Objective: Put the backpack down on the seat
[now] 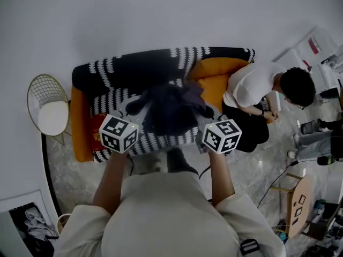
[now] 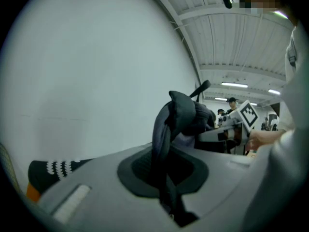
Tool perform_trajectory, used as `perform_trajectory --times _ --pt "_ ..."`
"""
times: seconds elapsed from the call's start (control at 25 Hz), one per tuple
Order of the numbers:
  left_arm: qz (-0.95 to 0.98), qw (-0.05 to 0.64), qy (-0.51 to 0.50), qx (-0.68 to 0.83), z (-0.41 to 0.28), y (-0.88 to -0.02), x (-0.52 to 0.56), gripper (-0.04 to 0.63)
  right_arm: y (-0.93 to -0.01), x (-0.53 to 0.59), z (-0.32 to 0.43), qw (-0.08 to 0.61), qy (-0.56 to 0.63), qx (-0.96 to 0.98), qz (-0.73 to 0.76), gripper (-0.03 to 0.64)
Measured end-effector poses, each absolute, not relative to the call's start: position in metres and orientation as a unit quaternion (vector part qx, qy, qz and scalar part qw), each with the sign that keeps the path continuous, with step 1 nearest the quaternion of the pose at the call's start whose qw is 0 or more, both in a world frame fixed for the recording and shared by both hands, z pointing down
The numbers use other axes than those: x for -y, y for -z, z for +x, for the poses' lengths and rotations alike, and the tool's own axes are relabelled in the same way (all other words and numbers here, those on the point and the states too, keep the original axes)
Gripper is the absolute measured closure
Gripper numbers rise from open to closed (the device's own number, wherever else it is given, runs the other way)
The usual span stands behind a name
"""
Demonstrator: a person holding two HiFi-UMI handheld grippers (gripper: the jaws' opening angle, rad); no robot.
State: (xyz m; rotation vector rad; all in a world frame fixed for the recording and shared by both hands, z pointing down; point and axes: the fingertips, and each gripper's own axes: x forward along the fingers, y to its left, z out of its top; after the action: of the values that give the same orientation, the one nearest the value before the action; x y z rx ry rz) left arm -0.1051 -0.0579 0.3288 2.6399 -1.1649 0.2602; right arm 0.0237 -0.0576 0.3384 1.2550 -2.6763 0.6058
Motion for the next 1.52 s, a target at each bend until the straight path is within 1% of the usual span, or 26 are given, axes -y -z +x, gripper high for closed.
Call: perform_trajectory --times 0.36,0.72,1.0,1.28,1.52 --pt "0.884 0.161 -0.109 0.424 -0.099 -0.366 0.146 0.576 -0.379 0.149 0.032 0.064 -0.234 0.890 0.385 0.577" --pt "0.865 0.208 -0.145 0.433 -0.093 -0.426 0.233 0.577 -0.437 0.235 0.037 0.086 -0.288 0.882 0.362 0.575" --pt "0.856 0.218 -0.166 0.437 -0.083 -0.470 0.290 0.577 -0.480 0.296 0.048 0.094 -0.299 0.887 0.339 0.574" --pt "0.837 0.261 -0.181 0.445 -0.084 -0.538 0.337 0.576 -0.547 0.349 0.048 0.118 -0.305 0.891 0.316 0.572" --pt "0.824 0.288 -0.218 0.436 -0.082 -0.611 0.366 0.577 -0.617 0.383 0.048 0.128 -0.346 0.873 0.319 0.572"
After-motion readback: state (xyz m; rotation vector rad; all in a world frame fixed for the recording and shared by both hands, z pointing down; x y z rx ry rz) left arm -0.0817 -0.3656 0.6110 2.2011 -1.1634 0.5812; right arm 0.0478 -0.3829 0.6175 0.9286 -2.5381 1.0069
